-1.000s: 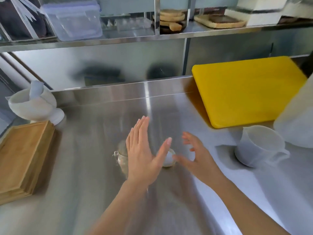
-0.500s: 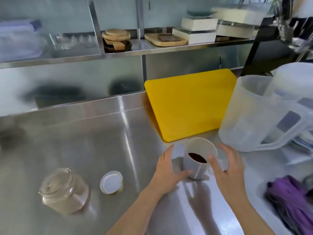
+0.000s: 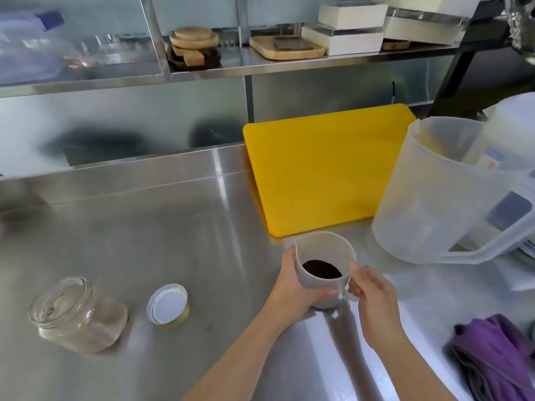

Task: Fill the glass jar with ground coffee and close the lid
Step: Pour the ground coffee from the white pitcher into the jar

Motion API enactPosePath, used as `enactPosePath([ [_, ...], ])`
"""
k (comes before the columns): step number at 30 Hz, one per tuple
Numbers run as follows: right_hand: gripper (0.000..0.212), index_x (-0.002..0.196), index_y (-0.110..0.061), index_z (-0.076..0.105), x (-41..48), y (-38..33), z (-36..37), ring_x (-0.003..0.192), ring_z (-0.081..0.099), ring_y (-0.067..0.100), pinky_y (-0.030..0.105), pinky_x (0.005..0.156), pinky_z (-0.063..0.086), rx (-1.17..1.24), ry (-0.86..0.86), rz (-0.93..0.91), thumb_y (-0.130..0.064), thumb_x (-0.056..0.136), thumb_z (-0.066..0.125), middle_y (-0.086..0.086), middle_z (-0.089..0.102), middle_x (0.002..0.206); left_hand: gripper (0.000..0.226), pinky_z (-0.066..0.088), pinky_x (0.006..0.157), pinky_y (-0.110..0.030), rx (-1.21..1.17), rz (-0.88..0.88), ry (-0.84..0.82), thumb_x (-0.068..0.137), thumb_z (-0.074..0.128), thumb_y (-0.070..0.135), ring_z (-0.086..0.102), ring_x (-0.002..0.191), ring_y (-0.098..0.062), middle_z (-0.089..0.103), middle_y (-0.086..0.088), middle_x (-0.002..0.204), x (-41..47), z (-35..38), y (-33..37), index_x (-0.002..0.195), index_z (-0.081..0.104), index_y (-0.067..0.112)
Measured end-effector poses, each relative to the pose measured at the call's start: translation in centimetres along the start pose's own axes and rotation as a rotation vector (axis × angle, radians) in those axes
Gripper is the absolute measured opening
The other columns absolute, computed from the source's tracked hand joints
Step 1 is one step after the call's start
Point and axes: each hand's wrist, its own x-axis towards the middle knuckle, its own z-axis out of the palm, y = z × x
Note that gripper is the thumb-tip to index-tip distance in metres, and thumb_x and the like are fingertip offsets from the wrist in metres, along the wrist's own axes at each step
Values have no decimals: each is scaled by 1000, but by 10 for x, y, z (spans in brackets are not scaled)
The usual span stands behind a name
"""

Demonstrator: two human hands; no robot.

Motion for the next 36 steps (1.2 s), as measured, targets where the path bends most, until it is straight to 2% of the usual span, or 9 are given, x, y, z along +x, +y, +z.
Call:
enactPosePath([
  [3, 44, 41, -24, 49, -1, -11, 13, 48, 34, 4, 21, 56, 30, 163, -20, -31, -34, 79, 67, -14, 35, 43, 83, 48, 81, -11, -10, 57, 88, 57, 85, 16, 51, 116, -4, 50, 17, 120, -8, -6, 10, 117, 35, 45],
  [6, 63, 35, -25, 51, -4, -25, 32, 42, 37, 0, 20, 54, 30, 251, 2, -76, -18, 97, 44, -17, 39, 37, 92, 42, 90, -10, 61, 143, 171, 59, 87, 23, 46, 114, 10, 45, 26, 123, -22, -17, 24, 129, 29, 41],
  [12, 65, 32, -26, 50, -8, -25, 83, 38, 37, 1, 20, 47, 32, 75, 27, -145, -4, 94, 51, -14, 39, 34, 90, 40, 98, -11, 146, 180, 334, 57, 87, 28, 42, 119, 7, 37, 44, 113, -43, -51, 21, 122, 28, 48],
  [17, 30, 65, -9, 63, -25, -2, 110, 59, 54, 10, 25, 55, 43, -142, -29, -161, -17, 93, 56, 4, 59, 61, 87, 42, 90, -10, 136, 145, 397, 55, 89, 23, 47, 111, 11, 45, 43, 106, -62, -80, 3, 113, 31, 49],
  [21, 34, 62, -17, 61, -37, 7, 130, 57, 57, 5, 15, 51, 46, -151, -43, -141, -20, 94, 54, -11, 59, 52, 87, 42, 93, -13, 145, 152, 503, 51, 89, 26, 47, 112, 7, 44, 34, 112, -79, -98, -7, 108, 32, 59],
  [24, 33, 63, -15, 62, -45, 14, 142, 61, 56, 12, 25, 56, 45, -169, -77, -94, -19, 95, 54, -3, 59, 58, 82, 46, 97, -26, 155, 100, 518, 47, 89, 31, 53, 111, -2, 53, 20, 115, -87, -109, -12, 107, 37, 54],
  [29, 38, 56, -19, 59, -57, 17, 159, 61, 53, 15, 26, 56, 44, -67, -35, -28, -14, 93, 57, -3, 56, 55, 78, 41, 92, -14, 213, 75, 523, 56, 86, 25, 49, 111, 3, 50, 30, 112, -106, -119, -10, 109, 35, 51],
  [32, 31, 61, -22, 59, -61, 16, 166, 59, 59, 12, 22, 49, 50, 158, 20, 73, -11, 90, 61, -6, 60, 58, 87, 27, 103, -7, 374, 193, 434, 66, 80, 33, 32, 127, 11, 30, 39, 132, -117, -123, -4, 122, 17, 59],
  [36, 35, 61, -16, 55, -63, 16, 168, 53, 53, 9, 13, 41, 44, 170, 51, 48, 7, 87, 56, -12, 55, 45, 105, 15, 119, -27, 394, 138, 319, 68, 80, 33, 10, 142, 1, 9, 24, 150, -122, -145, -5, 130, -2, 55],
])
